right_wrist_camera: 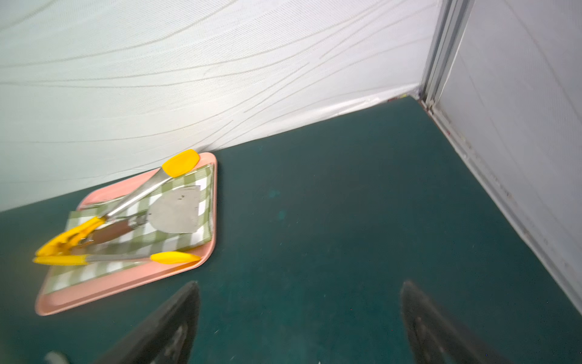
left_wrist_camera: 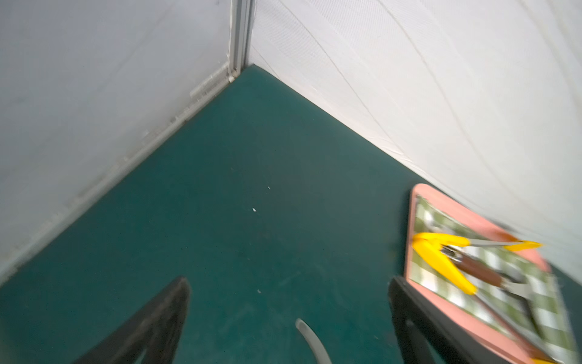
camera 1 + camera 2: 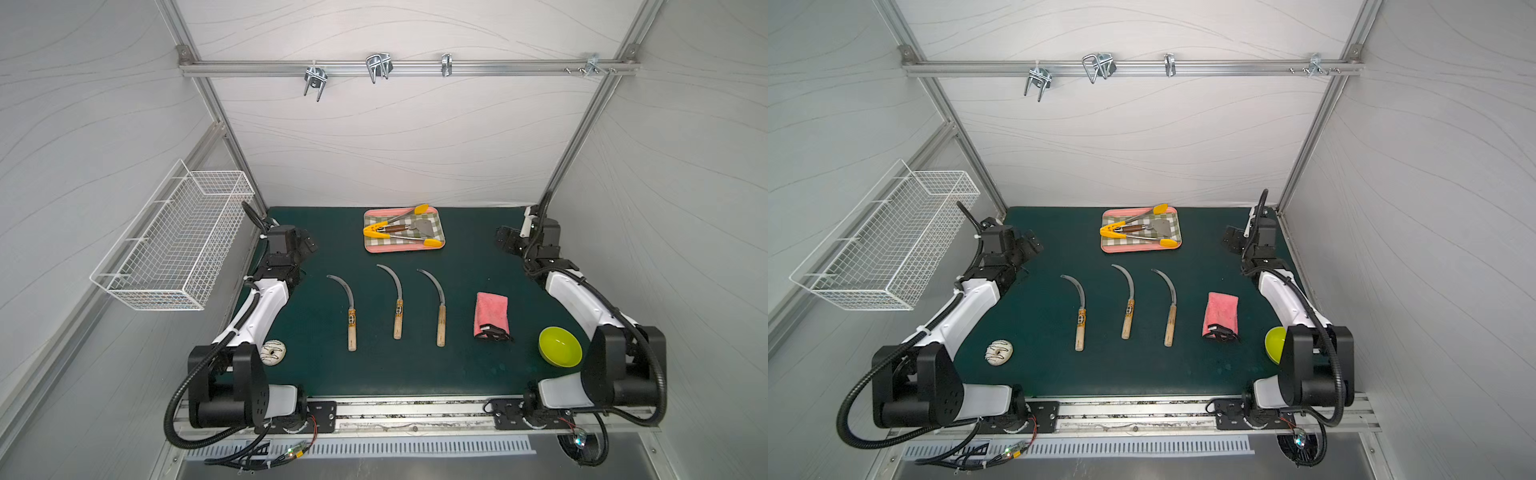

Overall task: Wipe small sickles with rags
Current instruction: Pick up the rag from the center of the board.

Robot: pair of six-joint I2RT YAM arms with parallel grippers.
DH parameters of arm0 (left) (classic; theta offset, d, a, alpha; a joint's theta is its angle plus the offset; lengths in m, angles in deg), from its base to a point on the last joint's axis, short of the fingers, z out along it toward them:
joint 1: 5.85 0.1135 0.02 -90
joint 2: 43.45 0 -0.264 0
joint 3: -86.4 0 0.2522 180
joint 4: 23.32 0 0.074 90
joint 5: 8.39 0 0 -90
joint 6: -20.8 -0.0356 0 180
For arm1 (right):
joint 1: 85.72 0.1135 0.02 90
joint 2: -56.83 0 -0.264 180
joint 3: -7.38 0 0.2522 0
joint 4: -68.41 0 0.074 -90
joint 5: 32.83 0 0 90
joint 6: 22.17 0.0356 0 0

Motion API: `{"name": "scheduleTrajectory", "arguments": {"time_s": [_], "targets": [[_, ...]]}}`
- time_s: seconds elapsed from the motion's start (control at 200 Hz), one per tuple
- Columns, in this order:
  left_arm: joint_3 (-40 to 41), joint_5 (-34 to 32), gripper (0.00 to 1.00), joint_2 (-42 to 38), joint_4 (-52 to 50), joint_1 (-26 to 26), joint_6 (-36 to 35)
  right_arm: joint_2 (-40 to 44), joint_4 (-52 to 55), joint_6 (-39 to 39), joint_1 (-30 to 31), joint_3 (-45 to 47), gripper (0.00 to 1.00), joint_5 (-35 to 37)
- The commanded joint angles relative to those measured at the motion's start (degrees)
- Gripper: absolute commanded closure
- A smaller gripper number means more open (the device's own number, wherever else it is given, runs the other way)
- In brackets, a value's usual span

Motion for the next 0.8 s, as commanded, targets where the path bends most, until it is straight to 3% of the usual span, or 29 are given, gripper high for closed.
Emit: {"name": "scheduleTrajectory", "arguments": {"time_s": [0.0, 0.07, 0.16, 0.355, 0.55, 0.795], "targets": [[2.86, 11.21, 0.00, -1.04, -10.55, 0.40, 8.49, 0.98, 21.74, 6.24, 0.43, -2.47, 0.01, -6.73], [3.96, 12.47, 0.00, -3.30, -11.89, -1.40, 8.51, 1.65, 30.49, 4.94, 4.35, -6.61, 0.01, -1.80], [3.87, 7.29, 0.00, -6.65, -16.19, -7.76, 6.66, 2.50, 38.12, 3.18, 10.28, -9.78, 0.01, 4.23], [4.32, -1.43, 0.00, -13.10, -24.56, -22.53, 6.54, 5.05, 46.53, 6.25, 19.18, -9.32, 0.01, 6.53], [7.28, -5.21, 0.01, -18.48, -29.94, -29.28, 11.87, 4.93, 50.38, 8.59, 21.38, -5.43, 0.01, 5.59], [7.87, -6.76, 0.00, -19.71, -33.05, -35.89, 13.37, 2.37, 51.61, 9.51, 20.75, -1.72, 0.09, 4.77]]}}
